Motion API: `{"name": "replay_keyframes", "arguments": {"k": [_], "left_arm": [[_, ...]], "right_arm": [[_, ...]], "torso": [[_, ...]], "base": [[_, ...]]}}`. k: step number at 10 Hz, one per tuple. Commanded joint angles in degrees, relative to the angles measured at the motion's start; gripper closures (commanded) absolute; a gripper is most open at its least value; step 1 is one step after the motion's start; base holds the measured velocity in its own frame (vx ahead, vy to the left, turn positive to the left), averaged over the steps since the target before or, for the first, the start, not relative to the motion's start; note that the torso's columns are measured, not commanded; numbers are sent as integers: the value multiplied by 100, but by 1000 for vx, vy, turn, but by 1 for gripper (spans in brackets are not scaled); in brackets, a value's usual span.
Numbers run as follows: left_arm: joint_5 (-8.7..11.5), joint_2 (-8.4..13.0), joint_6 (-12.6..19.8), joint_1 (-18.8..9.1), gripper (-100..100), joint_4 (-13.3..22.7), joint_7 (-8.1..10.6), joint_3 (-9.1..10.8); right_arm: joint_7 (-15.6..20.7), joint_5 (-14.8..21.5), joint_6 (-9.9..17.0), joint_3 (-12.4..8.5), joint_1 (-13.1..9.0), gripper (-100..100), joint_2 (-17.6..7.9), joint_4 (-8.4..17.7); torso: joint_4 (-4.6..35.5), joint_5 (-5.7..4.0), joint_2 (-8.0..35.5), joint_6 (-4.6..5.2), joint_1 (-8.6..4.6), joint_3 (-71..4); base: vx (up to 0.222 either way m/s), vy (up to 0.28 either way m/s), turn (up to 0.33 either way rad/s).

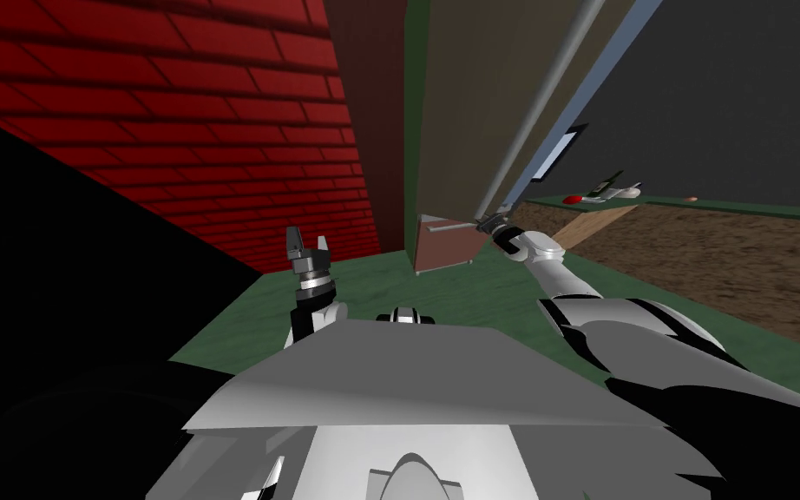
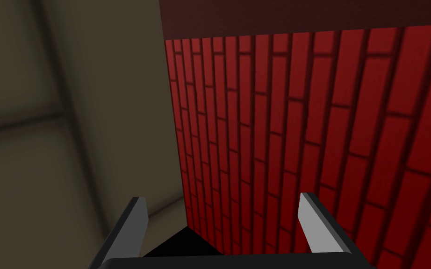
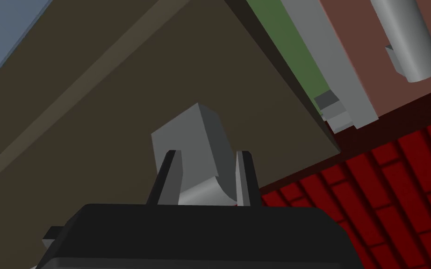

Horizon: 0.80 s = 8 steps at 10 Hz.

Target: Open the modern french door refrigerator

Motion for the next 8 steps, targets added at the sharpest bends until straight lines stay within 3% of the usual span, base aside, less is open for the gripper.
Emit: {"name": "replay_keyframes", "arguments": {"k": [1, 7, 8], "left_arm": [[0, 0, 0, 0, 0, 0, 0, 0], [0, 0, 0, -1, 0, 0, 0, 0], [0, 0, 0, -1, 0, 0, 0, 0]], "right_arm": [[18, 19, 227, -63, -18, 100, -48, 100], [47, 59, 663, -192, -30, 100, -152, 332], [-52, 33, 599, -131, -110, -100, -308, 547]], "torso": [[1, -2, 2, -8, -4, 1], [8, 8, 5, -22, 6, 2], [9, 11, -1, -18, 12, -2]], "base": [[-67, 244, -45], [-38, 252, -53], [-69, 120, 127]]}}
